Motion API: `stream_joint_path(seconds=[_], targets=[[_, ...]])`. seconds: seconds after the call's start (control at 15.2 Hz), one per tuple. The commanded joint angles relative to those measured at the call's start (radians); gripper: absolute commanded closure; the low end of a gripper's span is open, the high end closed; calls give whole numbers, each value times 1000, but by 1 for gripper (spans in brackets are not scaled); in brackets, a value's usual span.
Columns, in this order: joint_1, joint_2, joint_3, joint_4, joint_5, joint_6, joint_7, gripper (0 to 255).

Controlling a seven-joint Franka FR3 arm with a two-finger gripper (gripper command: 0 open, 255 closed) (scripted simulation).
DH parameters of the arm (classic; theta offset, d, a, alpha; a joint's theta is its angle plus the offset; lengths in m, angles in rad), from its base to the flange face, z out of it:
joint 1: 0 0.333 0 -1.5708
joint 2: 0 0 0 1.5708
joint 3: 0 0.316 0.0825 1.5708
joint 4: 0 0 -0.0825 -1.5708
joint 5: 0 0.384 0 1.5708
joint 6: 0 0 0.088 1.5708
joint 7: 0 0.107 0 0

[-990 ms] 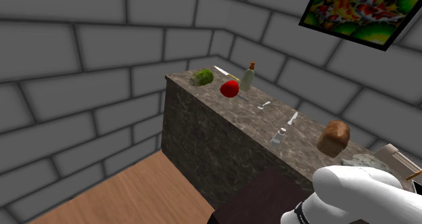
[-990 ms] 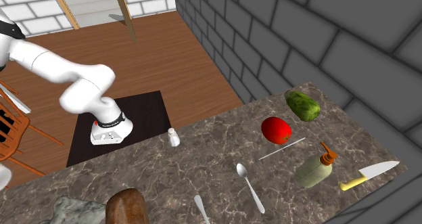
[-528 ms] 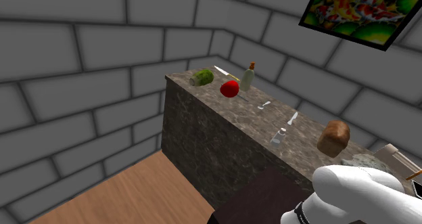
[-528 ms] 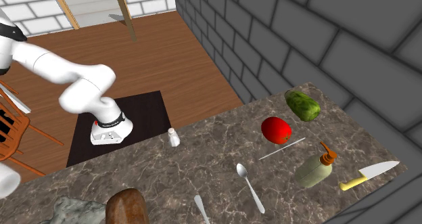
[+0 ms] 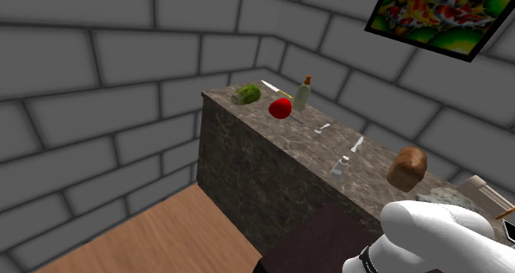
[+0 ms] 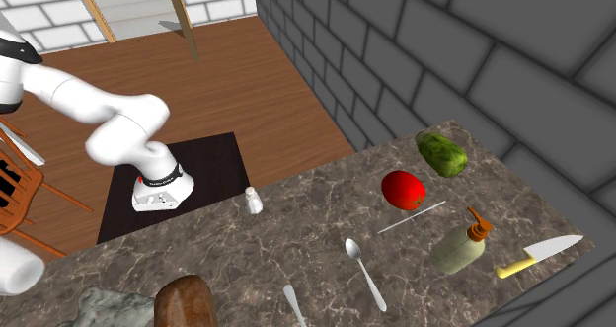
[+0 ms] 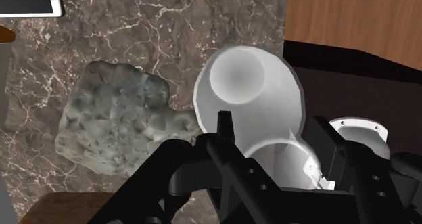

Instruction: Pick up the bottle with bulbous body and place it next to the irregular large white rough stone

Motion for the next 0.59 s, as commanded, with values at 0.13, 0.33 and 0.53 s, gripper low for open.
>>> stream_joint_path(seconds=[0.13, 0.33, 0.53], targets=[[-15, -31, -23, -54, -24, 29, 7, 255], [-26, -54, -41, -93, -42, 50, 13, 255], [-37, -76, -61, -131, -62, 70, 18, 255]])
